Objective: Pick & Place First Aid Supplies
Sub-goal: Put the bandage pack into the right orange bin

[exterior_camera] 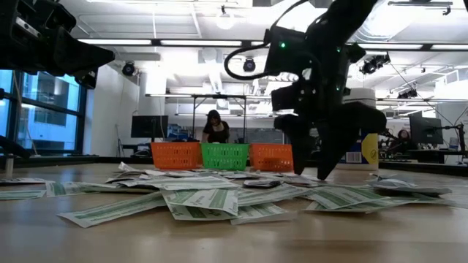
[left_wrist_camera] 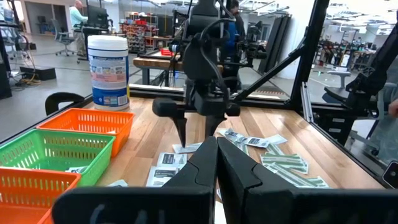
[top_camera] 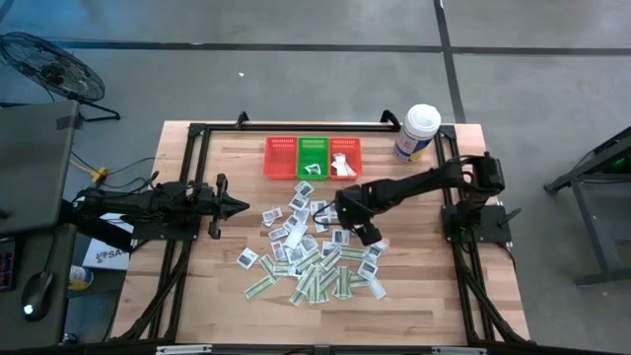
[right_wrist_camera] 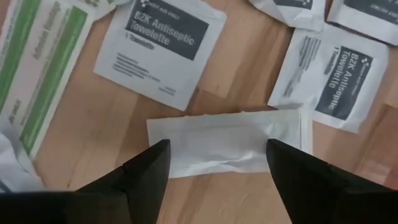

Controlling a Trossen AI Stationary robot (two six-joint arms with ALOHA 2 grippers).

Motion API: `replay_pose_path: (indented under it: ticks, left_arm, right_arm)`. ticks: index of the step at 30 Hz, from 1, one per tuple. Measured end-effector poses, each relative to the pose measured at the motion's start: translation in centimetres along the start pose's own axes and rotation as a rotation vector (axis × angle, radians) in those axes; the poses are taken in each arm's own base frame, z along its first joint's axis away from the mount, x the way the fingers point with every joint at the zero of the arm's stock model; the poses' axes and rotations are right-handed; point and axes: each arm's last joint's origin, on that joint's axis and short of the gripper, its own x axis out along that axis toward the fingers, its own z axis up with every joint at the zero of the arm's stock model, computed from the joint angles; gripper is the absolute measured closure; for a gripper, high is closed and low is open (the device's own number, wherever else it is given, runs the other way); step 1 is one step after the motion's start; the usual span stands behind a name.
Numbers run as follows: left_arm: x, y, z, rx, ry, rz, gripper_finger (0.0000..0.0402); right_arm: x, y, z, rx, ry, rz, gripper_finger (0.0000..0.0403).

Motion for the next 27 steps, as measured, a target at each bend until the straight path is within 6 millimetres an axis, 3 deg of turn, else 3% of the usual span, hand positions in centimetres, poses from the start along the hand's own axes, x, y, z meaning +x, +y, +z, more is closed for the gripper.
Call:
replay_pose_path:
  ticks: [8, 27]
  left_arm:
    - [0.0, 0.0, 0.0, 0.000, 0.000, 0.000, 0.0400]
    - [0.0, 0.0, 0.0, 0.000, 0.000, 0.000, 0.0400]
  right_arm:
    - [1.2, -0.1, 0.0, 0.011, -0.008, 0.073, 0.0156]
    - [2.0, -0.1, -0.1, 0.165, 0.032, 0.039, 0.0303]
